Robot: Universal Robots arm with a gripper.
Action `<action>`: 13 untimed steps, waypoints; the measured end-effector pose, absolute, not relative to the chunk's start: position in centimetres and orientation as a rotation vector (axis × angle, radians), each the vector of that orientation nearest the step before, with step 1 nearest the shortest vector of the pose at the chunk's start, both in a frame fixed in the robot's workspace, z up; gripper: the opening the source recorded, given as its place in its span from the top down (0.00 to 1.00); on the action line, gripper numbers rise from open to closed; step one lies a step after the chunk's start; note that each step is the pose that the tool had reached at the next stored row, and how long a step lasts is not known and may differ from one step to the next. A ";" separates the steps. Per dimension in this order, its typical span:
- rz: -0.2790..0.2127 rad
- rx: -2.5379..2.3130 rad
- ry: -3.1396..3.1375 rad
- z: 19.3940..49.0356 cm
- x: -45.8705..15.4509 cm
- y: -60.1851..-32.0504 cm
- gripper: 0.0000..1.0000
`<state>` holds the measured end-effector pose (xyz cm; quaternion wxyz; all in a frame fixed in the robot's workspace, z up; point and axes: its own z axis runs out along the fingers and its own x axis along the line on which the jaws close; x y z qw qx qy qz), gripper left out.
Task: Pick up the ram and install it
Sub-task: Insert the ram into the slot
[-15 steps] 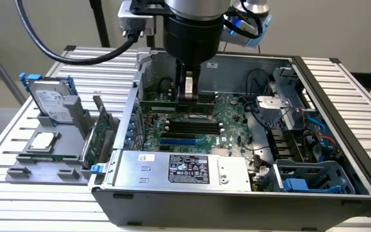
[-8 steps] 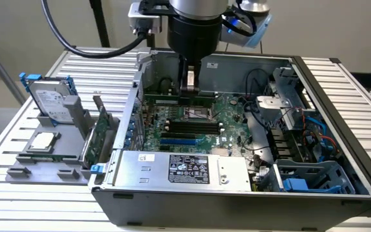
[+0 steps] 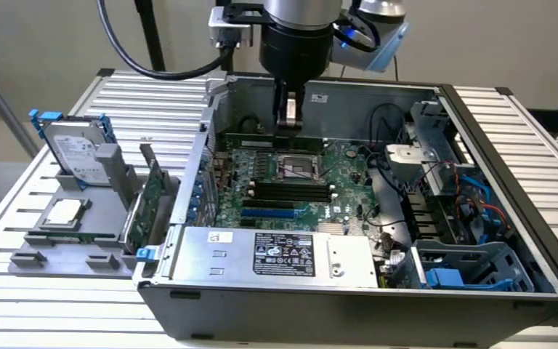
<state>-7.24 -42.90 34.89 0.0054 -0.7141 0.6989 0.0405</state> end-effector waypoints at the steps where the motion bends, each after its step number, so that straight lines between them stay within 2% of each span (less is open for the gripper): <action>1: 0.127 -2.236 2.188 34.7 -7.0 -42.6 1.00; 13: 0.130 -2.211 2.214 32.5 -3.6 -41.3 1.00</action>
